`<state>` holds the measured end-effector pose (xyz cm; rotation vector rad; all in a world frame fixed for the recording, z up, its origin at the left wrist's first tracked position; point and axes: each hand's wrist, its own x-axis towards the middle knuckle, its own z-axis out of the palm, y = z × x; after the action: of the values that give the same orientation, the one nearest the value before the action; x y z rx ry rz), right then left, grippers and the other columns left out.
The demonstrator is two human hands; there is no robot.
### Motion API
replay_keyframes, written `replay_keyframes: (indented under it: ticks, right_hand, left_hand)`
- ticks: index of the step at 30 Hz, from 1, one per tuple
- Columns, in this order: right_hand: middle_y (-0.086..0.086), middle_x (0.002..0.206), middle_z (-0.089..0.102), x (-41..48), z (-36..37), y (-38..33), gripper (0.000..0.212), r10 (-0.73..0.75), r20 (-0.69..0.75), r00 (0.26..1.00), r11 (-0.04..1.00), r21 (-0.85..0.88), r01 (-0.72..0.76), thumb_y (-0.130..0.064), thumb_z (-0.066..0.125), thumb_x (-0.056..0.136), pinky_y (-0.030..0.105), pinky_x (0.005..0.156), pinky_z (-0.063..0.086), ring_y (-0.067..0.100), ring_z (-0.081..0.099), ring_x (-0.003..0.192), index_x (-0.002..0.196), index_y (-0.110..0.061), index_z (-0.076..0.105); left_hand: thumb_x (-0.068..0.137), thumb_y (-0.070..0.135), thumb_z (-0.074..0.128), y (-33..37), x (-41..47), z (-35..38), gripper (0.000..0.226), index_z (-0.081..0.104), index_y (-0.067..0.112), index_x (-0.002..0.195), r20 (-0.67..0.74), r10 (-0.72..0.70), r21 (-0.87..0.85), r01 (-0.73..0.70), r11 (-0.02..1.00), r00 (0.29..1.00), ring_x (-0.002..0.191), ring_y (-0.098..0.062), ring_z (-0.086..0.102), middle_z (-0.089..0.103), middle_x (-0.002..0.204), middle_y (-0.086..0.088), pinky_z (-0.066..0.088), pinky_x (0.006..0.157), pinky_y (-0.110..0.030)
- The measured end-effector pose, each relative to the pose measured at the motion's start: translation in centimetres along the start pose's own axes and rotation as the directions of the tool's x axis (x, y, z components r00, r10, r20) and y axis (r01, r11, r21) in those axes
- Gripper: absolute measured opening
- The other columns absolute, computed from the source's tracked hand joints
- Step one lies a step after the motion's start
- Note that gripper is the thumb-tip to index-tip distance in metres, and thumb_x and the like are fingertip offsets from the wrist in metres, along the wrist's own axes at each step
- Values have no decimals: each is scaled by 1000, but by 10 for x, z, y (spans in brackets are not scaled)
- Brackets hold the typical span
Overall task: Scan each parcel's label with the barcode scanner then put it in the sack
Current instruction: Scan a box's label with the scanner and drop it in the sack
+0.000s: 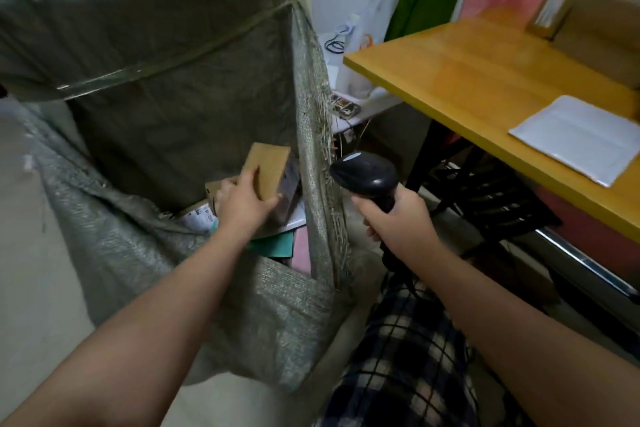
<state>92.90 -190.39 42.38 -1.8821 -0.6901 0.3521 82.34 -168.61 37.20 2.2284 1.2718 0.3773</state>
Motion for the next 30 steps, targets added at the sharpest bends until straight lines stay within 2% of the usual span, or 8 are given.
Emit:
replay_keyframes:
  ticks: [2, 4, 7, 10, 17, 22, 26, 30]
  right_hand:
    - [1, 60, 64, 3, -3, 8, 11, 42, -8, 999, 999, 1, -42, -30, 70, 86, 45, 65, 57, 17, 64, 57, 82, -26, 60]
    - [3, 68, 66, 5, -7, 15, 13, 65, -20, 998, 998, 9, -65, -37, 70, 82, 49, 70, 57, 23, 66, 67, 85, -28, 61]
    - [-1, 66, 66, 4, -18, 21, 23, 71, -44, 996, 997, 30, -70, -45, 70, 77, 48, 68, 58, 21, 66, 64, 92, -29, 63]
    - [1, 63, 66, 2, -32, 22, 21, 95, -77, 992, 995, 43, -92, -35, 70, 83, 42, 61, 58, 15, 64, 54, 99, -22, 63]
    - [3, 62, 63, -20, -100, 10, 14, 123, -261, 958, 989, 108, -98, -26, 66, 89, 29, 50, 50, 12, 60, 49, 95, -14, 62]
    - [10, 61, 62, -41, -172, 9, 19, 125, -430, 894, 988, 138, -71, -26, 63, 91, 37, 55, 53, 23, 60, 50, 86, -7, 61]
    - [12, 60, 60, -65, -227, 14, 20, 111, -546, 830, 992, 115, -57, -23, 64, 90, 38, 53, 52, 25, 60, 49, 87, -4, 62]
    - [6, 52, 57, -81, -261, 25, 13, 129, -626, 769, 989, 143, -49, -20, 64, 90, 31, 47, 48, 19, 56, 43, 84, -10, 60]
  left_hand:
    - [81, 53, 66, 4, 10, 9, 76, 34, 33, 146, 108, 33, 123, -46, 991, 994, 124, -39, 41, 42, 136, -22, 33, 105, -40]
    - [85, 56, 59, 12, 13, 12, 69, 36, 32, 146, 120, 82, 173, -102, 980, 989, 127, -37, 39, 41, 140, -20, 32, 105, -39]
    - [90, 47, 57, 31, 5, 7, 57, 43, 26, 142, 10, 214, 115, -214, 970, 977, 133, -33, 32, 38, 145, -13, 27, 108, -38]
    - [88, 37, 61, 58, -15, 2, 51, 49, 23, 136, -71, 369, 63, -365, 929, 927, 130, -29, 33, 43, 138, -8, 27, 106, -37]
    - [90, 34, 60, 153, -66, 20, 50, 47, 23, 137, 19, 589, -55, -587, 807, 808, 129, -26, 33, 43, 136, -4, 26, 107, -38]
    - [92, 37, 57, 228, -101, 52, 50, 45, 24, 138, 94, 707, -130, -695, 707, 701, 131, -24, 31, 42, 137, -2, 25, 107, -39]
    - [92, 41, 56, 285, -117, 73, 52, 44, 22, 139, 138, 801, -166, -784, 598, 582, 134, -26, 31, 40, 142, -4, 25, 108, -40]
    - [83, 67, 52, 325, -114, 90, 82, 27, 26, 150, 363, 820, -10, -878, 478, 442, 147, -23, 9, 17, 159, -7, 4, 118, -44]
